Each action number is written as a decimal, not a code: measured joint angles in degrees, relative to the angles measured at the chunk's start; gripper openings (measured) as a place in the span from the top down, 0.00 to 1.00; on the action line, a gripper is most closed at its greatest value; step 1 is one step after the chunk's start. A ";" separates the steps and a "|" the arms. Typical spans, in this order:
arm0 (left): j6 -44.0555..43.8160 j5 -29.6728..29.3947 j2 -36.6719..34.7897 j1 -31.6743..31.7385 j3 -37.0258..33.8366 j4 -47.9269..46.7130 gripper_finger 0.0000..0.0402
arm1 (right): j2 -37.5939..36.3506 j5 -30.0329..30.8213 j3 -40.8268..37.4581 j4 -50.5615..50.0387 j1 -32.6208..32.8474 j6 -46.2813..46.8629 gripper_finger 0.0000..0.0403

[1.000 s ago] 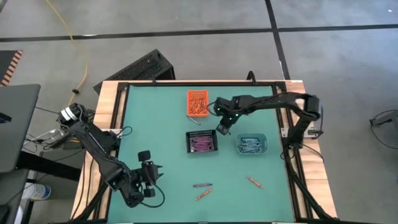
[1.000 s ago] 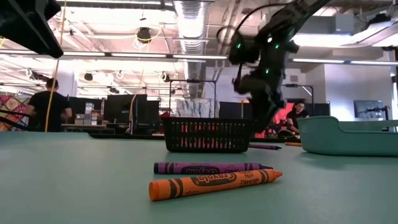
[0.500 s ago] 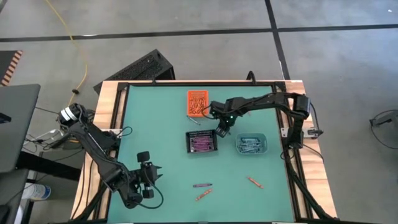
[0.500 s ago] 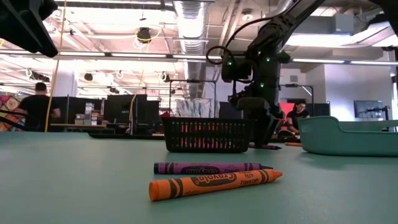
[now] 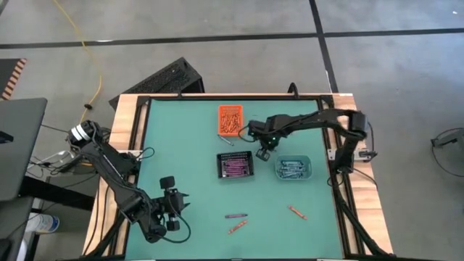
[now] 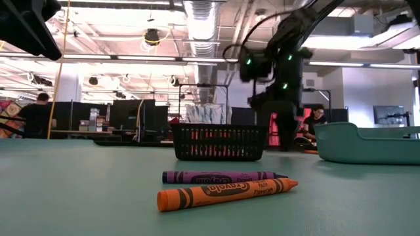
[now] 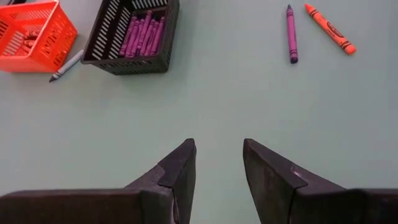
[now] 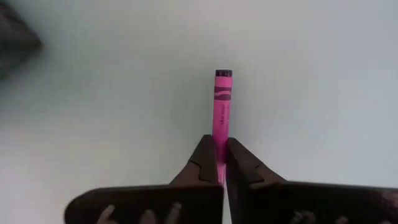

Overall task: Sort crayons
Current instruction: Put the violet crayon into the black bin, then put the orange crayon into the orange bin

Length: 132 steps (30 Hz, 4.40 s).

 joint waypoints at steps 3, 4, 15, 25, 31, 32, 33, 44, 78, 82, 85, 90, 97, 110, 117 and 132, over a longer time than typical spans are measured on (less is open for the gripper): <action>0.00 -0.50 0.00 0.00 0.00 0.02 0.69 | -5.46 2.90 0.19 0.47 0.59 -0.27 0.99; 0.00 -1.10 0.00 0.00 0.00 0.07 0.69 | -7.31 4.49 0.36 1.09 0.90 -0.27 0.99; 0.16 -3.98 0.00 0.02 0.00 0.44 0.69 | -13.26 10.38 0.31 19.83 17.52 -11.19 0.99; 0.12 -4.49 0.00 0.02 0.02 1.96 0.69 | -2.69 13.60 2.02 26.93 24.99 -18.21 0.99; 1.56 -4.53 0.00 0.04 0.02 2.37 0.69 | 0.14 14.46 3.95 23.63 23.85 -18.67 0.96; 1.96 -4.51 0.00 0.04 0.02 2.47 0.69 | 0.12 14.47 4.16 23.87 23.83 -19.19 0.95; 2.35 -4.50 0.00 0.04 0.02 2.44 0.69 | 0.08 14.49 4.30 24.10 23.85 -19.86 0.94; 2.68 -4.51 0.00 0.04 0.02 2.76 0.69 | -0.96 15.44 4.34 21.23 23.87 -18.00 0.78; 29.70 5.95 14.15 6.00 0.02 37.89 0.69 | -7.68 11.03 8.46 -14.87 58.24 53.06 0.76; 31.36 6.68 13.98 6.95 0.04 39.26 0.69 | -5.47 8.76 8.39 -20.64 60.97 59.74 0.71; 31.28 6.83 13.94 7.52 0.04 38.97 0.69 | -3.44 8.91 8.41 -22.01 61.40 61.43 0.64; 31.42 9.04 13.92 8.07 0.04 38.65 0.69 | 1.21 4.66 8.39 -21.87 61.36 59.79 0.51; 31.64 9.57 13.92 8.11 0.04 38.50 0.69 | 1.87 2.01 7.09 -21.55 61.84 58.09 0.44; 32.54 11.14 13.86 8.61 0.04 38.33 0.69 | -11.67 1.98 -19.24 8.06 63.46 68.81 0.47; 32.50 13.07 13.86 10.00 0.04 38.32 0.69 | -9.70 4.03 -18.93 6.26 64.92 65.68 0.61; 39.49 18.08 13.86 9.99 0.04 44.73 0.69 | -8.34 11.27 -11.53 -3.47 67.41 59.40 0.98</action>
